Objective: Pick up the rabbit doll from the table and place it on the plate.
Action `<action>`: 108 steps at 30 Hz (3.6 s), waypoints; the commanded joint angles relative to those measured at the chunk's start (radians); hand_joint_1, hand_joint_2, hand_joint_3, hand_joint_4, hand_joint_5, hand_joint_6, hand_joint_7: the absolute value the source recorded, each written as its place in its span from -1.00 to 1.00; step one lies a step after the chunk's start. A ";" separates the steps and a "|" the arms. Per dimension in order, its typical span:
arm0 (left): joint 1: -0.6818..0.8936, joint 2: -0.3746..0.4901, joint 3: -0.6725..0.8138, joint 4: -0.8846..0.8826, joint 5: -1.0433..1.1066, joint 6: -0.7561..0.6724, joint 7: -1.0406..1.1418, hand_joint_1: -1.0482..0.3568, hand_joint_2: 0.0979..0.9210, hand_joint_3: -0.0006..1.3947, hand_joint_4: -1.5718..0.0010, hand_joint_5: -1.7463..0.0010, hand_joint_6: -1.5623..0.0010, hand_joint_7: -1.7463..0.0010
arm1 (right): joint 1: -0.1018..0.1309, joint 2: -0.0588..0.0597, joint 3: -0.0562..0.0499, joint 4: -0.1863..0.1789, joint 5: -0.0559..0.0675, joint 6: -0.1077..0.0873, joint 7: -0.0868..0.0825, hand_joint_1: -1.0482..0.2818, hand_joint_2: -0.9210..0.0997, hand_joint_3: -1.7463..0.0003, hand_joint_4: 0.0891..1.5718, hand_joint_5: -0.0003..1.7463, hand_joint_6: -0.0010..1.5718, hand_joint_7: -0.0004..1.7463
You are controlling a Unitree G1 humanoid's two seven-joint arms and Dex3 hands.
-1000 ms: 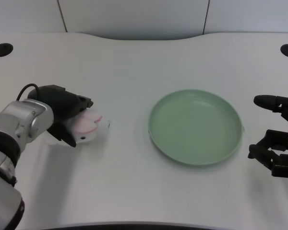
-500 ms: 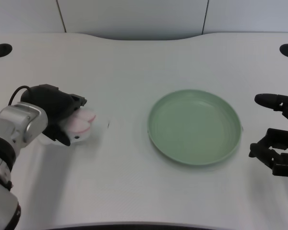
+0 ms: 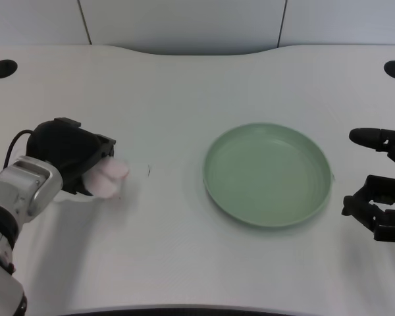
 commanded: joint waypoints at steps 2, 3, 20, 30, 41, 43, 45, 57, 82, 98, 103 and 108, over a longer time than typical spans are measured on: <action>0.021 0.021 -0.004 0.009 0.011 -0.007 0.057 0.14 1.00 -0.83 -0.11 -0.76 -0.31 0.46 | 0.007 -0.011 -0.019 0.009 0.012 0.007 -0.002 0.90 0.10 -0.10 0.29 0.28 0.16 0.01; 0.020 0.021 -0.002 0.009 0.012 -0.006 0.060 0.12 1.00 -0.82 -0.12 -0.75 -0.34 0.51 | 0.008 -0.010 -0.019 0.007 0.013 0.006 0.000 0.90 0.09 -0.10 0.29 0.28 0.16 0.02; -0.065 -0.081 0.192 -0.036 -0.199 -0.054 -0.160 0.30 1.00 -0.72 -0.02 -1.00 -0.01 -1.00 | 0.011 0.002 -0.011 -0.002 0.021 0.027 -0.003 0.88 0.04 -0.05 0.24 0.30 0.13 0.02; -0.195 -0.188 0.191 -0.054 -0.202 -0.050 -0.235 0.39 1.00 -0.85 -0.02 -0.99 -0.05 -0.90 | -0.006 0.016 0.011 0.027 -0.006 -0.005 -0.003 0.88 0.07 -0.04 0.25 0.30 0.16 0.03; -0.290 -0.361 0.157 -0.036 -0.184 -0.026 -0.270 0.41 0.81 -0.89 -0.25 -1.00 -0.06 -1.00 | -0.004 0.029 0.060 0.018 -0.095 -0.034 -0.055 0.86 0.00 0.14 0.38 0.14 0.27 -0.11; -0.296 -0.384 0.156 -0.032 -0.187 -0.018 -0.279 0.34 0.82 -0.88 -0.22 -1.00 -0.03 -1.00 | -0.002 0.032 0.065 0.016 -0.095 -0.039 -0.056 0.84 0.01 0.13 0.39 0.14 0.28 -0.12; -0.300 -0.407 0.156 -0.029 -0.187 -0.009 -0.277 0.35 0.75 -0.88 -0.28 -1.00 -0.10 -1.00 | 0.000 0.036 0.070 0.017 -0.093 -0.050 -0.055 0.86 0.02 0.11 0.41 0.15 0.31 -0.12; -0.282 -0.506 0.153 -0.005 -0.188 0.017 -0.291 0.29 -0.74 0.73 -0.29 -1.00 -0.10 -1.00 | 0.028 0.049 0.092 -0.001 -0.108 -0.074 -0.060 0.94 0.15 -0.04 0.47 0.11 0.38 -0.14; -0.257 -0.499 0.095 0.013 -0.156 0.023 -0.392 -0.80 0.68 -0.99 0.97 0.41 0.87 0.61 | 0.020 0.066 0.065 0.039 -0.008 -0.112 0.034 0.82 0.50 -0.34 0.34 0.33 0.26 0.17; -0.280 -0.458 0.176 0.003 -0.225 0.067 -0.463 -0.98 0.85 -0.98 1.00 1.00 1.00 1.00 | -0.001 0.054 0.051 0.090 -0.005 -0.153 0.050 0.84 0.51 -0.39 0.34 0.35 0.19 0.23; -0.275 -0.408 0.248 -0.010 -0.296 0.040 -0.513 -0.99 0.85 -0.99 1.00 1.00 1.00 1.00 | -0.010 0.057 0.041 0.105 -0.001 -0.152 0.056 0.80 0.50 -0.38 0.34 0.35 0.18 0.23; -0.207 -0.305 0.415 -0.052 -0.468 -0.056 -0.574 -0.96 0.98 -0.81 0.96 0.96 0.93 0.94 | -0.014 0.050 0.034 0.087 0.002 -0.109 0.045 0.87 0.46 -0.37 0.31 0.35 0.18 0.24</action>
